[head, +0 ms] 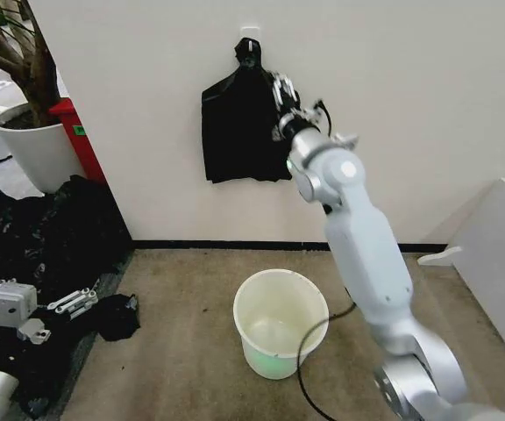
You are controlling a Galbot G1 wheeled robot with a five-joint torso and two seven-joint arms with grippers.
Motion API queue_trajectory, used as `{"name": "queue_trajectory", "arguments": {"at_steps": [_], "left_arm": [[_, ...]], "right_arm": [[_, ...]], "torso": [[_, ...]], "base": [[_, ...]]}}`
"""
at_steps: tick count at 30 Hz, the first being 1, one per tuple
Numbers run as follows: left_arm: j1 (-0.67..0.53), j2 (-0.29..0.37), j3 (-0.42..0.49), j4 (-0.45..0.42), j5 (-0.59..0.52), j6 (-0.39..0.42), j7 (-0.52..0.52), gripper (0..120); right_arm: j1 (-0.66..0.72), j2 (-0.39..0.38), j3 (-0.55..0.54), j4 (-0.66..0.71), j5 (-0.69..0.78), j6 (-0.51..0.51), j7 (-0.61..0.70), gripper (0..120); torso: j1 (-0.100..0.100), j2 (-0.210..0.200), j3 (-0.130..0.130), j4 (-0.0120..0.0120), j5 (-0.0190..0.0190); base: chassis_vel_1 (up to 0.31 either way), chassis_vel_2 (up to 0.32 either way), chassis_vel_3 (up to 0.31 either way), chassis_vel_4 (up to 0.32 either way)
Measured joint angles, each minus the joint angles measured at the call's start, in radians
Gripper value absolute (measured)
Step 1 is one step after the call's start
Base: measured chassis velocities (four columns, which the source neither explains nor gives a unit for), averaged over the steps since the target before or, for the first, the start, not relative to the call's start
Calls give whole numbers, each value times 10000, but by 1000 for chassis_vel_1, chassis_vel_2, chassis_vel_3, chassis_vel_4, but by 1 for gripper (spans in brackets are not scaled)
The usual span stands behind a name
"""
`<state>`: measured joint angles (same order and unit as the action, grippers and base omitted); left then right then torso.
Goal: Place the garbage bag over the trash bin.
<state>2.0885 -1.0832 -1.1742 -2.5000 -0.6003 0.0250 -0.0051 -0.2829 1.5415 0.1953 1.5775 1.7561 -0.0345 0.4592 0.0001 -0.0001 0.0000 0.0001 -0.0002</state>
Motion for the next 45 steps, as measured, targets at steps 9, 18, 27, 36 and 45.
{"name": "queue_trajectory", "arguments": {"at_steps": [9, 18, 27, 36, 45], "left_arm": [[-66, -40, -3, 0, 0, -40, 11, 100], [-132, -67, -2, 0, -17, -50, 25, 100], [-157, -106, -32, 1, -99, -60, 1, 100], [-172, -143, -71, 1, -104, -64, 0, 100], [-147, -170, -110, 0, -109, -71, 6, 100]], "right_arm": [[923, 409, -88, -1398, -511, -251, -467, 100], [1370, 664, 215, -2323, -715, -407, -728, 100], [2034, 702, 482, -3161, -920, -573, -933, 93], [2030, 686, 287, -3097, -914, -563, -744, 82], [2033, 676, 152, -3092, -1039, -484, -692, 77]], "torso": [[0, 0, 1, -2, 2], [0, 0, 0, 0, 2], [0, 0, 0, -1, 3], [-1, 0, 0, 0, 2], [-1, 0, 0, -1, 2]], "base": [[0, 0, 0, 0], [0, 0, 0, 0], [0, 0, 0, 0], [0, 0, 0, 0], [0, 0, 0, 0]]}}
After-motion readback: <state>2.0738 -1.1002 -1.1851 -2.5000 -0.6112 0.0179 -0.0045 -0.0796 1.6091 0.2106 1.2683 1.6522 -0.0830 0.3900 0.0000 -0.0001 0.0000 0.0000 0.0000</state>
